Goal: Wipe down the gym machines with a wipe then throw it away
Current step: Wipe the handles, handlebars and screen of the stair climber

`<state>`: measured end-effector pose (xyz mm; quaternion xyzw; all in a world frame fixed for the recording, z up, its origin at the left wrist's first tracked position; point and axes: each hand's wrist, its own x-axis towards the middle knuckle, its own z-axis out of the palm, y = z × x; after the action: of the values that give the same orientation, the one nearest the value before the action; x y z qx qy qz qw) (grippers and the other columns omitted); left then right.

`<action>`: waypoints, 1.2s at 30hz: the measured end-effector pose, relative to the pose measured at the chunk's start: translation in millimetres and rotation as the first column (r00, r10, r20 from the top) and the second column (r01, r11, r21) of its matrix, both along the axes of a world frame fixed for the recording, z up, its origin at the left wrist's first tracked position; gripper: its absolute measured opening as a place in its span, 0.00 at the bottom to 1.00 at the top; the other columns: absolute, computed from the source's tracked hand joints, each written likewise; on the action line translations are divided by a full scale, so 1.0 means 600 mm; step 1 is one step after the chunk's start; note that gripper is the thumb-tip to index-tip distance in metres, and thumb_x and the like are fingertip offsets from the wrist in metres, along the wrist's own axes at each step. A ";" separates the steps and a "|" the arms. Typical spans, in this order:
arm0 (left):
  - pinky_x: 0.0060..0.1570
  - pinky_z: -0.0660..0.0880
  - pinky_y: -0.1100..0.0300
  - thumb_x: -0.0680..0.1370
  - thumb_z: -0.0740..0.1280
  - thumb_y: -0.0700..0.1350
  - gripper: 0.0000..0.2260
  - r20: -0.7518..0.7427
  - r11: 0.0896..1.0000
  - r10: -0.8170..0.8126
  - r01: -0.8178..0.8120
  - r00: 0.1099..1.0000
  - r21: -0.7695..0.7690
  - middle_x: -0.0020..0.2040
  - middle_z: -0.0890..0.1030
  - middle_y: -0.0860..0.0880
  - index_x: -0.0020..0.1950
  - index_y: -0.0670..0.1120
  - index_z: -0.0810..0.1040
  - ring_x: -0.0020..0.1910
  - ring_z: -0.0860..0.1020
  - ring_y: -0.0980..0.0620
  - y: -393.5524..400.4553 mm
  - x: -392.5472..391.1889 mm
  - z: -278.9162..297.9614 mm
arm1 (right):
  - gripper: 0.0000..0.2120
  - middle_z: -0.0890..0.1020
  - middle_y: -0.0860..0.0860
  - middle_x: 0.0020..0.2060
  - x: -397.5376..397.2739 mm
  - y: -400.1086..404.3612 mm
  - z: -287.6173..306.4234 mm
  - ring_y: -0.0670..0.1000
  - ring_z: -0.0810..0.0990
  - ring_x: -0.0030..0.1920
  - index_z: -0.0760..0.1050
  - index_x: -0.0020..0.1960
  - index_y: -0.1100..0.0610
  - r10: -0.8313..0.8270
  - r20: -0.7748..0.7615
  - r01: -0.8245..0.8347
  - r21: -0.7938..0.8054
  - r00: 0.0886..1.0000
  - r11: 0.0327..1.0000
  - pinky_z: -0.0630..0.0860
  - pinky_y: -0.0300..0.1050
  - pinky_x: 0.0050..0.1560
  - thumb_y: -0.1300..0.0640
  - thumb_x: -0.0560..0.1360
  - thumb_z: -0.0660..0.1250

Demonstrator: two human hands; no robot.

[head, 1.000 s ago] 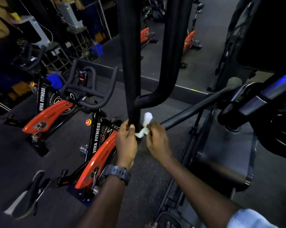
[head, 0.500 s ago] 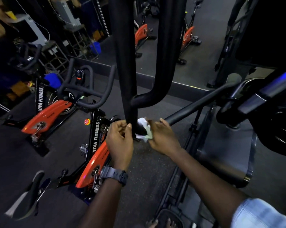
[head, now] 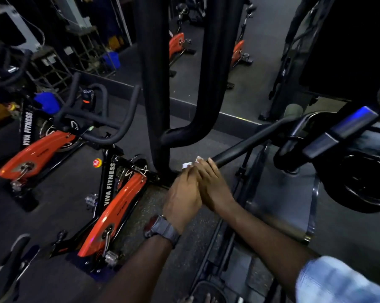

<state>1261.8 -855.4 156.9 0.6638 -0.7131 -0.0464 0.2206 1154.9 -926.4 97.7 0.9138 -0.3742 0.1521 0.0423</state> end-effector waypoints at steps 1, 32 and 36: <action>0.56 0.76 0.52 0.70 0.71 0.34 0.22 -0.005 1.000 -0.004 0.004 1.000 0.020 0.58 0.81 0.40 0.64 0.38 0.76 0.54 0.80 0.42 -0.002 -0.002 -0.001 | 0.23 0.76 0.56 0.63 -0.025 -0.020 0.005 0.59 0.70 0.69 0.71 0.68 0.59 0.033 -0.047 -0.036 -0.071 0.998 0.997 0.57 0.59 0.74 0.59 0.75 0.53; 0.75 0.42 0.61 0.84 0.57 0.46 0.26 -0.101 0.950 -0.156 0.177 0.983 0.259 0.80 0.54 0.43 0.79 0.40 0.55 0.80 0.54 0.47 -0.121 -0.058 -0.018 | 0.18 0.73 0.64 0.67 -0.185 -0.186 0.018 0.49 0.64 0.72 0.66 0.69 0.61 -0.339 0.380 0.403 -0.102 0.861 0.909 0.54 0.45 0.75 0.66 0.80 0.57; 0.74 0.39 0.63 0.84 0.56 0.47 0.27 -0.066 0.940 -0.183 0.194 0.981 0.281 0.81 0.50 0.46 0.80 0.42 0.51 0.80 0.50 0.50 -0.118 -0.052 -0.017 | 0.15 0.83 0.55 0.49 -0.193 -0.186 0.051 0.56 0.82 0.52 0.79 0.54 0.58 -0.102 0.082 0.122 -0.286 0.991 0.950 0.75 0.42 0.48 0.55 0.78 0.55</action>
<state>1230.4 -926.4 146.5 0.6162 -0.7548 -0.1829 0.1305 1039.2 -1037.9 128.0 0.8694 -0.4003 0.2329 0.1723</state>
